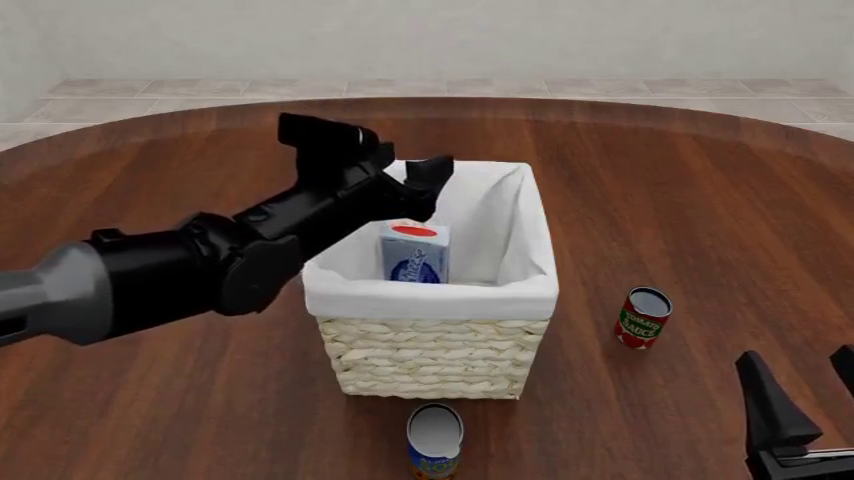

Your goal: Pick up the cream cheese box, and put it in the basket.

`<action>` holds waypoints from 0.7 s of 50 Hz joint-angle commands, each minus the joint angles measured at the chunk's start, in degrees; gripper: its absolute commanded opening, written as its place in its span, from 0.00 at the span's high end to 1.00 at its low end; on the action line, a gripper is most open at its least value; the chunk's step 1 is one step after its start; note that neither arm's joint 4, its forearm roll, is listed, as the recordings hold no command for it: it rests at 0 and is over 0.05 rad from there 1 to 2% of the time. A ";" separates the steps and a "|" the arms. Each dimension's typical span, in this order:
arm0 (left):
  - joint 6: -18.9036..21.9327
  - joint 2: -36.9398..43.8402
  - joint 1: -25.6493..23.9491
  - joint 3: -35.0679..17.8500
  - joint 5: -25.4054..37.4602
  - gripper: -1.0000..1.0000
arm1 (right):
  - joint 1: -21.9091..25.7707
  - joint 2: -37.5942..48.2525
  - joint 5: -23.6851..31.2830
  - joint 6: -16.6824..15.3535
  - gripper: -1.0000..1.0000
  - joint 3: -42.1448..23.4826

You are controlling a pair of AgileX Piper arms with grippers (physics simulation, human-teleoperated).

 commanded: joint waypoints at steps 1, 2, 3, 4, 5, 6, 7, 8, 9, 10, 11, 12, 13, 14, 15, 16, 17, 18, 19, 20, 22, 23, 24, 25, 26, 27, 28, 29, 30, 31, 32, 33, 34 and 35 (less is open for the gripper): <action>0.26 -1.06 -0.07 0.27 0.44 0.00 | 0.21 -0.01 -0.18 0.09 0.00 0.22; 0.28 -1.10 0.00 0.39 0.34 0.00 | 0.24 0.00 -0.29 0.08 0.00 0.40; 0.12 -1.37 -0.12 0.73 0.16 0.00 | 0.26 0.00 -0.38 0.04 0.00 0.53; 0.23 -1.60 -0.16 1.02 0.06 0.00 | 0.29 0.00 -0.42 0.10 0.00 0.58; 0.23 -1.60 -0.16 1.02 0.06 0.00 | 0.29 0.00 -0.42 0.10 0.00 0.58; 0.28 -2.24 -0.40 1.55 -0.04 0.00 | 0.21 0.00 -0.49 0.24 0.00 0.75; 0.28 -2.25 -0.40 1.56 -0.05 0.00 | 0.21 0.00 -0.49 0.24 0.00 0.76; 0.31 -2.46 -0.36 1.60 0.03 0.00 | 0.22 0.00 -0.52 0.23 0.00 0.78; 0.27 -3.06 -0.54 1.83 0.16 0.00 | 0.22 0.00 -0.52 0.23 0.00 0.78; 0.38 -3.45 -0.61 1.99 0.23 0.00 | 0.27 0.00 -0.52 0.27 0.00 0.83; 0.59 -4.08 -0.65 2.10 0.52 0.00 | 0.28 0.00 -0.57 0.27 0.00 0.88; 0.60 -4.67 -0.87 2.34 0.67 0.00 | 0.31 0.00 -0.59 0.31 0.00 0.91; 0.81 -5.27 -0.94 2.50 0.87 0.00 | 0.33 0.00 -0.65 0.34 0.00 1.02; 0.88 -6.16 -1.16 2.77 1.13 0.00 | 0.33 0.00 -0.65 0.41 0.00 1.20; 1.01 -6.65 -1.27 2.94 1.26 0.00 | 0.38 0.00 -0.60 0.45 0.00 1.23; 1.19 -7.21 -1.31 3.00 1.56 0.00 | 0.41 0.00 -0.62 0.43 0.00 1.25; 1.22 -8.14 -1.61 3.31 1.80 0.00 | 0.51 0.00 -0.59 0.47 0.00 1.26; 1.30 -8.52 -1.61 3.38 1.97 0.00 | 0.51 0.00 -0.59 0.47 0.00 1.26; 1.30 -8.52 -1.61 3.38 1.97 0.00 | 0.51 0.00 -0.59 0.47 0.00 1.26; 1.56 -9.46 -1.88 3.68 2.28 0.00 | 0.60 0.00 -0.57 0.48 0.00 1.25; 1.78 -10.57 -2.12 4.00 2.66 0.00 | 0.63 0.00 -0.58 0.47 0.00 1.24; 1.91 -11.28 -2.38 4.30 2.85 0.00 | 0.64 0.00 -0.59 0.50 0.00 1.24; 2.17 -11.89 -2.43 4.46 3.08 0.00 | 0.67 0.00 -0.57 0.51 0.00 1.25; 2.09 -12.93 -2.92 4.91 3.25 0.00 | 0.65 0.00 -0.57 0.50 0.00 1.25; 2.09 -12.94 -2.92 4.92 3.25 0.00 | 0.65 0.00 -0.57 0.48 0.00 1.25; 2.57 -13.91 -3.14 5.22 3.61 0.00 | 0.65 0.00 -0.57 0.48 0.00 1.25; 2.72 -15.15 -3.61 5.62 4.06 0.00 | 0.62 0.00 -0.56 0.51 0.00 1.25; 2.79 -15.60 -3.63 5.71 4.22 0.00 | 0.64 0.00 -0.54 0.54 0.00 1.25; 3.03 -16.39 -3.90 5.92 4.53 0.00 | 0.63 0.00 -0.54 0.47 0.00 1.25; 3.30 -17.32 -4.25 6.19 4.83 0.00 | 0.66 0.00 -0.54 0.48 0.00 1.24; 3.40 -18.02 -4.48 6.37 5.17 0.00 | 0.64 0.00 -0.56 0.46 0.00 1.23; 3.62 -18.44 -4.56 6.41 5.44 0.00 | 0.64 0.00 -0.55 0.47 0.00 1.23; 3.68 -19.15 -5.03 6.68 5.64 0.00 | 0.68 0.00 -0.56 0.51 0.00 1.22; 3.99 -19.91 -5.09 6.91 5.84 0.00 | 0.69 0.00 -0.57 0.47 0.00 1.24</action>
